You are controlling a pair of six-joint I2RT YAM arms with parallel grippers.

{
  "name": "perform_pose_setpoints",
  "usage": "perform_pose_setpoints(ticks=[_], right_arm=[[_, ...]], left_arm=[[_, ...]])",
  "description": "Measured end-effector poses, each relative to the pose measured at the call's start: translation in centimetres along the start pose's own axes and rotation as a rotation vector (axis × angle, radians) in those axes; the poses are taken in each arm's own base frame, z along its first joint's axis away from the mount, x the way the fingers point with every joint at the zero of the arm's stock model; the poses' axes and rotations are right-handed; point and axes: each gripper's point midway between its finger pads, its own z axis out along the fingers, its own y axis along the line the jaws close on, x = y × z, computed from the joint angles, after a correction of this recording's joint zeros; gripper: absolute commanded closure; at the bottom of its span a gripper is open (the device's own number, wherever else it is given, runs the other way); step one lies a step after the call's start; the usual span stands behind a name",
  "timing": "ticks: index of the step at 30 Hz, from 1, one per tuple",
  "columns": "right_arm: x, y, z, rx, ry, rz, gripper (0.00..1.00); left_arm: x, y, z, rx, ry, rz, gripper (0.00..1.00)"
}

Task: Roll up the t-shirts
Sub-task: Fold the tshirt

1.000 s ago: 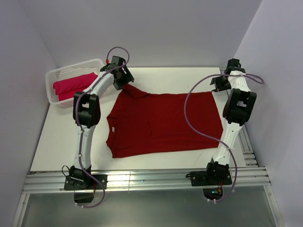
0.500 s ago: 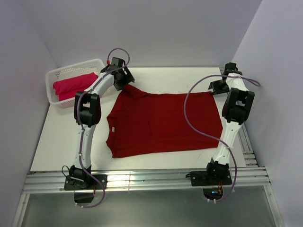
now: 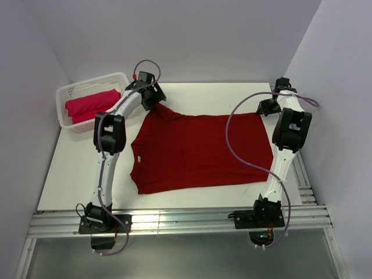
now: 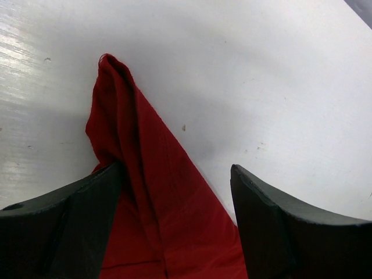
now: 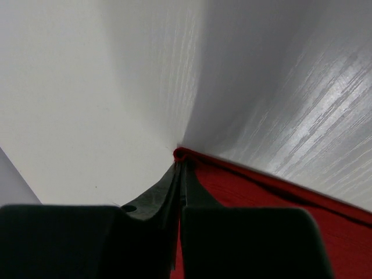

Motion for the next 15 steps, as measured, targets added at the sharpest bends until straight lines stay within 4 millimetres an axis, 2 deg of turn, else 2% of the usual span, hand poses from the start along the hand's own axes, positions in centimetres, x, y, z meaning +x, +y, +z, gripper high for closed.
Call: perform_pose_setpoints(ticks=[4, 5, 6, 8, 15], right_arm=[[0.1, 0.0, 0.0, -0.001, 0.001, -0.001, 1.00], [0.1, 0.0, 0.0, -0.001, 0.001, -0.001, 1.00], [0.1, 0.0, 0.0, -0.002, 0.002, -0.002, 1.00], [0.1, 0.1, 0.0, -0.004, 0.002, -0.002, 1.00], [0.1, 0.1, 0.1, -0.008, 0.005, -0.006, 1.00]], left_arm=[[-0.2, 0.2, 0.1, -0.012, -0.010, 0.000, 0.27], [-0.3, 0.3, 0.1, -0.018, -0.015, -0.001, 0.31], [-0.3, 0.5, 0.1, -0.023, -0.018, -0.003, 0.41], [-0.4, 0.7, 0.3, -0.031, -0.024, -0.007, 0.49], [-0.7, 1.2, 1.2, -0.042, -0.039, -0.028, 0.64]])
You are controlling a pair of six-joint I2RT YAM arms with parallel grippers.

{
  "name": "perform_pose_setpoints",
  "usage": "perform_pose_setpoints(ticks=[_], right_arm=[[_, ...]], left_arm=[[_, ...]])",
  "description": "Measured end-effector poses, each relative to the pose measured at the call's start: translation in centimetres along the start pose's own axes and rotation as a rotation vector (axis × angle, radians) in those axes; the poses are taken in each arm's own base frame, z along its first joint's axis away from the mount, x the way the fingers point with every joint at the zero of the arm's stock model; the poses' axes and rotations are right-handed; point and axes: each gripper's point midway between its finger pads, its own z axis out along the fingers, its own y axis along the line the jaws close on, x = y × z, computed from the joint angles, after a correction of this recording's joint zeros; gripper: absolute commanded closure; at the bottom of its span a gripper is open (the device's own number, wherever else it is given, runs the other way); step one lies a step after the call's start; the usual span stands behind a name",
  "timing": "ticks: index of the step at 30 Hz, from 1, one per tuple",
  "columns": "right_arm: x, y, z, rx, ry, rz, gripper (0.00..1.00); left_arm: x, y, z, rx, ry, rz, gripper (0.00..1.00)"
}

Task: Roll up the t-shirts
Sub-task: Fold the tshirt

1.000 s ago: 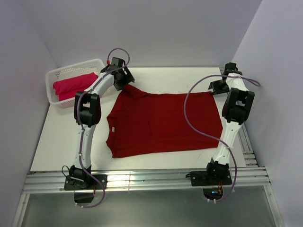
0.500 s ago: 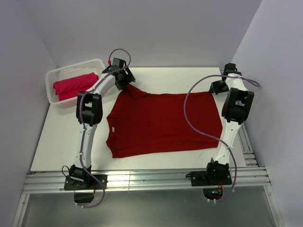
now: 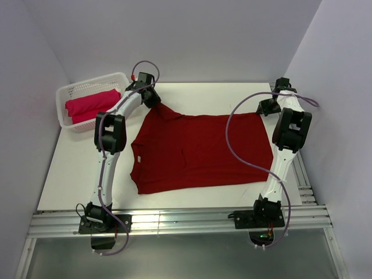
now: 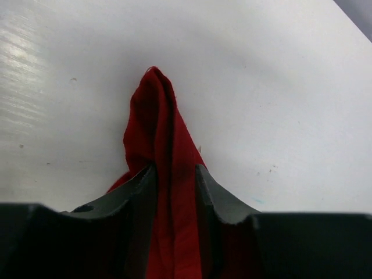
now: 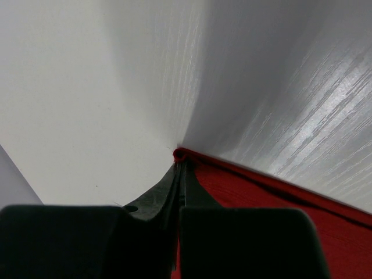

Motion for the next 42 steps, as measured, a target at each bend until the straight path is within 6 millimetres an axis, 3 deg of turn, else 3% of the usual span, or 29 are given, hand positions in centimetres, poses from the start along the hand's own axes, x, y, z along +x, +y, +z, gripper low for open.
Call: perform_pose_setpoints(ticks=[1, 4, 5, 20, 35, 42], right_arm=[[0.0, 0.0, 0.0, 0.000, 0.001, 0.000, 1.00], [0.0, 0.0, 0.0, -0.001, 0.001, -0.002, 1.00], [0.0, 0.0, 0.0, -0.001, 0.001, -0.004, 1.00], [0.3, 0.4, 0.0, -0.021, 0.019, -0.009, 1.00], [0.6, 0.4, 0.1, -0.032, 0.036, -0.024, 1.00], [0.8, 0.5, 0.2, -0.045, 0.045, -0.027, 1.00]], left_arm=[[0.0, 0.0, 0.0, -0.001, -0.002, -0.001, 0.66], [-0.2, 0.1, 0.0, -0.003, -0.007, -0.003, 0.86], [-0.2, 0.1, 0.0, -0.004, -0.009, -0.007, 0.99], [-0.9, -0.7, -0.3, 0.013, -0.025, -0.029, 1.00], [-3.1, -3.2, -6.0, 0.047, -0.040, -0.099, 1.00], [-2.2, -3.1, -7.2, 0.031, -0.022, -0.084, 1.00]])
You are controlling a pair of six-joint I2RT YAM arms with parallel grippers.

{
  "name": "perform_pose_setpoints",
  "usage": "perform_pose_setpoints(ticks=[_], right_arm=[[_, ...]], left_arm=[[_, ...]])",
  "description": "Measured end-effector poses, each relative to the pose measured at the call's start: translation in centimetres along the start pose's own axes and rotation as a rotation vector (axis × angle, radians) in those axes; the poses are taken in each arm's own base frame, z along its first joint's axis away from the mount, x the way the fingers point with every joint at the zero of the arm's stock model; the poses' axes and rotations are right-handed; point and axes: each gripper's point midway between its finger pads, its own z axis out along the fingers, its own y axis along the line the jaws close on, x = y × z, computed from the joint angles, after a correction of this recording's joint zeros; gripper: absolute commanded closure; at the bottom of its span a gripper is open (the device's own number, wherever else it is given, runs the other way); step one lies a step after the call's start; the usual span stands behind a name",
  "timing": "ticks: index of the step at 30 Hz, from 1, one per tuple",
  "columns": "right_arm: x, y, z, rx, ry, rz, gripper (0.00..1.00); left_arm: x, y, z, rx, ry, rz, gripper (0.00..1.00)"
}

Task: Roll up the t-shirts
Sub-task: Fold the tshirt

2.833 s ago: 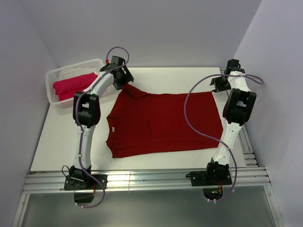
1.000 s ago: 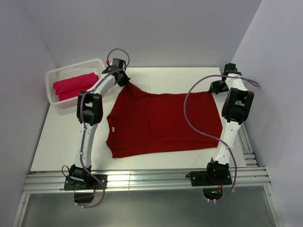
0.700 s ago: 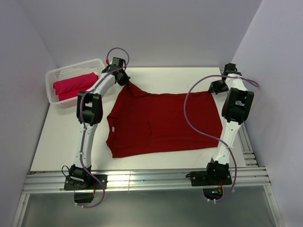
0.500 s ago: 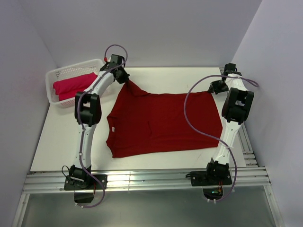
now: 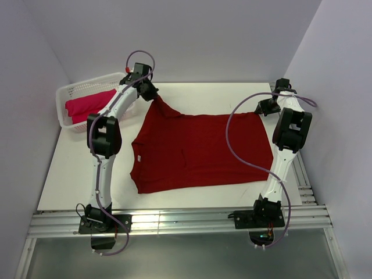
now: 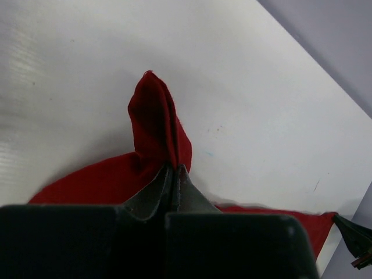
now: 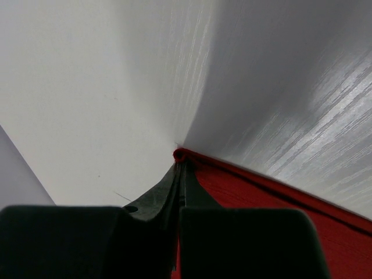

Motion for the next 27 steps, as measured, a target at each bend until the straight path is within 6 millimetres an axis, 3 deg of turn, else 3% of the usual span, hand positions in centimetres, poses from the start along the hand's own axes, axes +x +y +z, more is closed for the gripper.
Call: perform_pose_setpoints(ticks=[13, 27], right_arm=[[0.2, -0.1, -0.1, -0.009, 0.004, -0.007, 1.00], [0.7, -0.6, -0.3, -0.015, 0.014, -0.011, 1.00]], left_arm=[[5.5, 0.5, -1.0, -0.081, 0.088, 0.098, 1.00], [8.4, 2.2, -7.7, -0.185, 0.128, 0.119, 1.00]])
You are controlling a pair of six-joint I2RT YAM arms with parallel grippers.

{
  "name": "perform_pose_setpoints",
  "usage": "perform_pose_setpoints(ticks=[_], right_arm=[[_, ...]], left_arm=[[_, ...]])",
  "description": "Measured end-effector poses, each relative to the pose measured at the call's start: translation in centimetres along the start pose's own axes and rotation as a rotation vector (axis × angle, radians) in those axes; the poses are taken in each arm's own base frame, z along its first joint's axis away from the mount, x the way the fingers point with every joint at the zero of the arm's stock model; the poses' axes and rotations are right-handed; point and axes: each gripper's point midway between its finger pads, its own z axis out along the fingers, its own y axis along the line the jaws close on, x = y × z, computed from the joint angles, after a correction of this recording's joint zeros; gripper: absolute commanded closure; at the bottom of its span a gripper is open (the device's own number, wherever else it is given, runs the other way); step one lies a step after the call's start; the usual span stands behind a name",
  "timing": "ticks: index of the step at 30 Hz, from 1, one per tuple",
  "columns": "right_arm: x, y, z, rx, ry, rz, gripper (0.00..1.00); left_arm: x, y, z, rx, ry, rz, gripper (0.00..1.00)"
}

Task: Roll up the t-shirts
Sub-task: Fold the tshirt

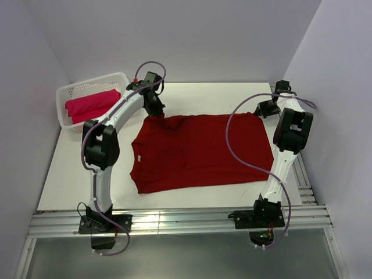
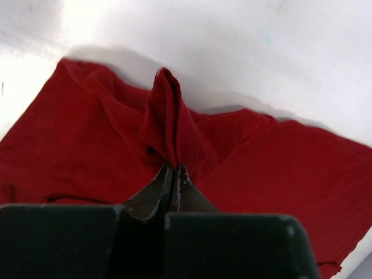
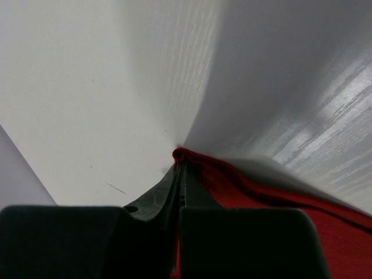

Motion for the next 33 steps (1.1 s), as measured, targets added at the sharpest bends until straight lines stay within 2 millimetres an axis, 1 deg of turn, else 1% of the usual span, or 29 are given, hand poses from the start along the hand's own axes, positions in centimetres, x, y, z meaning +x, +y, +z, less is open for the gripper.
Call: perform_pose_setpoints(ticks=[7, 12, 20, 26, 30, 33], right_arm=[[0.3, -0.4, -0.1, 0.004, 0.004, -0.004, 1.00], [0.4, -0.5, -0.2, 0.004, 0.006, -0.007, 1.00], [0.7, -1.0, -0.6, 0.008, 0.010, -0.017, 1.00], [1.3, -1.9, -1.3, 0.023, 0.019, -0.020, 1.00], [1.7, -2.4, -2.5, 0.018, 0.022, -0.016, 1.00], [1.7, -2.2, -3.9, -0.005, 0.019, -0.016, 1.00]], left_arm=[[3.2, 2.2, 0.3, -0.086, 0.081, -0.005, 1.00], [4.5, 2.8, 0.0, -0.121, 0.113, -0.005, 1.00], [4.5, 2.9, -1.3, -0.122, 0.112, -0.015, 1.00], [4.1, 2.8, -2.4, -0.118, 0.099, -0.024, 1.00], [3.8, 2.9, -3.1, -0.117, 0.084, -0.025, 1.00], [3.5, 2.9, -3.5, -0.115, 0.074, -0.025, 1.00]])
